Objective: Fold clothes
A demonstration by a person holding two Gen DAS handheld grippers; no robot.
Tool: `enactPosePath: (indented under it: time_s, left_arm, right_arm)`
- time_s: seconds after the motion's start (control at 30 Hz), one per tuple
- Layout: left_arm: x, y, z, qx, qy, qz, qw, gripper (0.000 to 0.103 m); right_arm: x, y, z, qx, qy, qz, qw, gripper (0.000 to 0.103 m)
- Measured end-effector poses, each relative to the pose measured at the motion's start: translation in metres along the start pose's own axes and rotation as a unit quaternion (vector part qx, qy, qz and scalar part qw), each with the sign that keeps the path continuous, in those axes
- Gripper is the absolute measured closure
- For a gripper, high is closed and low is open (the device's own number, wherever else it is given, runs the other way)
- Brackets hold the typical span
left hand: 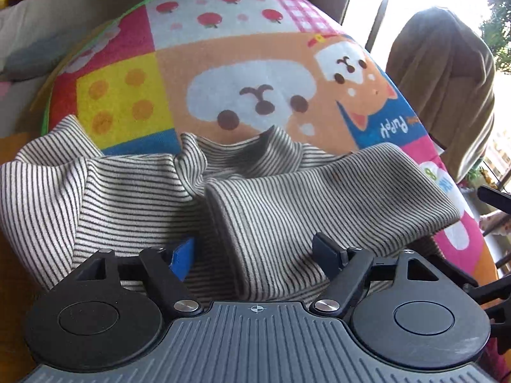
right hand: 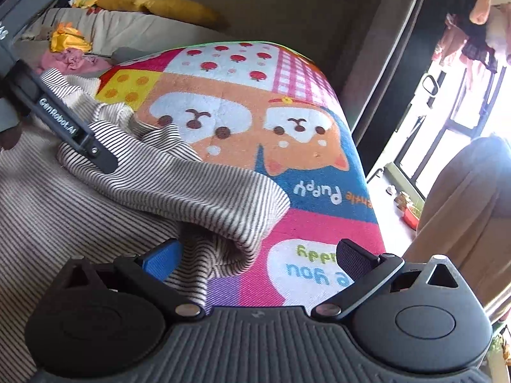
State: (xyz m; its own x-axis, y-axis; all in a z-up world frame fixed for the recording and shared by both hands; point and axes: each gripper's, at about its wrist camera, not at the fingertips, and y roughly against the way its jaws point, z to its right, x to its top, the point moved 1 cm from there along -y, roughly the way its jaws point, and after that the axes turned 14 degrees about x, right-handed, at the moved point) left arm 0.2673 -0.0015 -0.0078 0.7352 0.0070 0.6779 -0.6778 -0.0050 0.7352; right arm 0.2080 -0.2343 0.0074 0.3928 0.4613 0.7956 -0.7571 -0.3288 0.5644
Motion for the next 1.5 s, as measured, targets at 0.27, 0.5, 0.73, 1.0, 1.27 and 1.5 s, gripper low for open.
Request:
enactPosePath:
  time_s: [0.27, 0.5, 0.73, 1.0, 1.27, 1.5]
  left_arm:
    - [-0.006, 0.004, 0.014, 0.000, -0.054, 0.047, 0.9974, 0.077]
    - [0.005, 0.036, -0.018, 0.015, -0.064, 0.095, 0.9932, 0.085]
    - [-0.004, 0.027, -0.049, 0.057, -0.055, 0.071, 0.9943, 0.080]
    - [-0.014, 0.052, -0.082, 0.025, -0.016, 0.078, 0.9965, 0.040]
    - [-0.026, 0.072, -0.129, 0.043, 0.052, 0.067, 0.9954, 0.020]
    - [-0.016, 0.032, -0.179, 0.019, 0.195, 0.016, 0.9805, 0.017]
  right_arm:
    - [0.003, -0.019, 0.002, -0.043, 0.018, -0.008, 0.999, 0.000]
    - [0.016, -0.006, -0.022, -0.125, 0.163, 0.022, 0.978, 0.000]
    - [0.011, -0.029, -0.051, -0.111, 0.214, -0.017, 0.970, 0.000]
    - [0.055, 0.024, -0.016, 0.104, -0.008, 0.033, 0.994, 0.000]
    - [0.058, -0.040, -0.032, 0.255, -0.164, 0.020, 0.953, 0.000]
    - [0.042, -0.069, -0.050, 0.244, -0.163, -0.012, 0.956, 0.000]
